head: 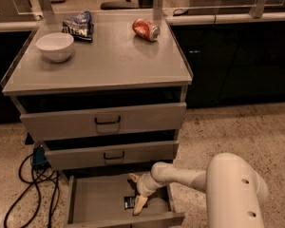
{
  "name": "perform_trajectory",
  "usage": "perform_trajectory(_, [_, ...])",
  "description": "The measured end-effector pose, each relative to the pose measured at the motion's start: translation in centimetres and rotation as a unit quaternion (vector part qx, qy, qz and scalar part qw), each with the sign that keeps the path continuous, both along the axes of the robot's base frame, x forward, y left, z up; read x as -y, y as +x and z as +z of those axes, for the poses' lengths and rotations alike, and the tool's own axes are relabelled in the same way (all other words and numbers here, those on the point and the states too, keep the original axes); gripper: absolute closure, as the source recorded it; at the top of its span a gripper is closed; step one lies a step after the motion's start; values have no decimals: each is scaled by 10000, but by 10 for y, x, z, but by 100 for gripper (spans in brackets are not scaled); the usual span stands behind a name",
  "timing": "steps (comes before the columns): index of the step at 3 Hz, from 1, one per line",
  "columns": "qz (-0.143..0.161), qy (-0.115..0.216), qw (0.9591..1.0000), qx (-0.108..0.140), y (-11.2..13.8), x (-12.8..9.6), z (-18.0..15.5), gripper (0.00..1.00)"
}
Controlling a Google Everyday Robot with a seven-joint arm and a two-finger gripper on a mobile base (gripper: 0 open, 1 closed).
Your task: Pick rxbar blueberry from bottom drawer and place on counter
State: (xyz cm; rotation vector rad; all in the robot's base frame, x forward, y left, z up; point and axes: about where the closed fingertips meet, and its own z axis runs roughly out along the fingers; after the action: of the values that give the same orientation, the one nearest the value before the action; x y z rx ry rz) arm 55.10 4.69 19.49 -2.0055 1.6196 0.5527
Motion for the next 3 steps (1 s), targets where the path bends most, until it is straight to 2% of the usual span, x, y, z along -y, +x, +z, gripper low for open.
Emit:
perform_trajectory(1, [5,0,10000,-4,-1,0,0,0])
perform_trajectory(2, [58,164,9998,-116,-4,-15,-34,0])
perform_trajectory(3, [58,164,9998,-115,-4,-15,-34,0])
